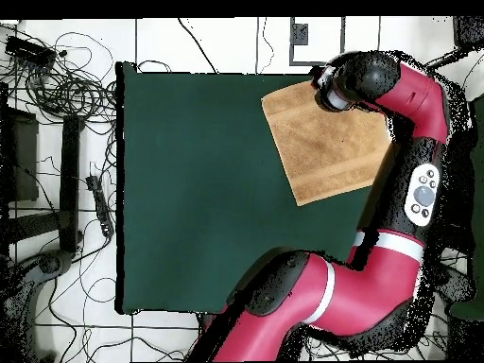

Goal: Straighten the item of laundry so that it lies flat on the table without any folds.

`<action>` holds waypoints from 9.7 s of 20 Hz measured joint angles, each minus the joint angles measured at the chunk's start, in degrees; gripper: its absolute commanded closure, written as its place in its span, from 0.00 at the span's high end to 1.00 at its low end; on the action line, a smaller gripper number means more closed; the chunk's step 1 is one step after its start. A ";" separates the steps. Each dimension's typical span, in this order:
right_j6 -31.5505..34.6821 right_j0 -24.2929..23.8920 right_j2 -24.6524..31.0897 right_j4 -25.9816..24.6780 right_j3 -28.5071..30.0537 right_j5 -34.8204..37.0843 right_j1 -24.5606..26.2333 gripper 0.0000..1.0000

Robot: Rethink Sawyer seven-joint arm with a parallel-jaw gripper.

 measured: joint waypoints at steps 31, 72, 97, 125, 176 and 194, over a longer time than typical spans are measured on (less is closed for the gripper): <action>0.00 -0.61 -0.11 0.25 14.31 -0.32 -18.38 1.00; 0.00 -3.43 -0.12 -9.24 43.17 -27.07 -20.15 1.00; 0.00 -3.84 -0.12 -12.48 54.24 -36.87 -20.44 1.00; 0.00 -7.35 1.43 -13.71 58.93 -44.09 -19.34 1.00; 0.00 -6.38 0.01 -16.23 63.05 -54.29 -19.94 1.00; 0.01 4.31 -6.59 -5.45 69.92 -58.10 -21.36 1.00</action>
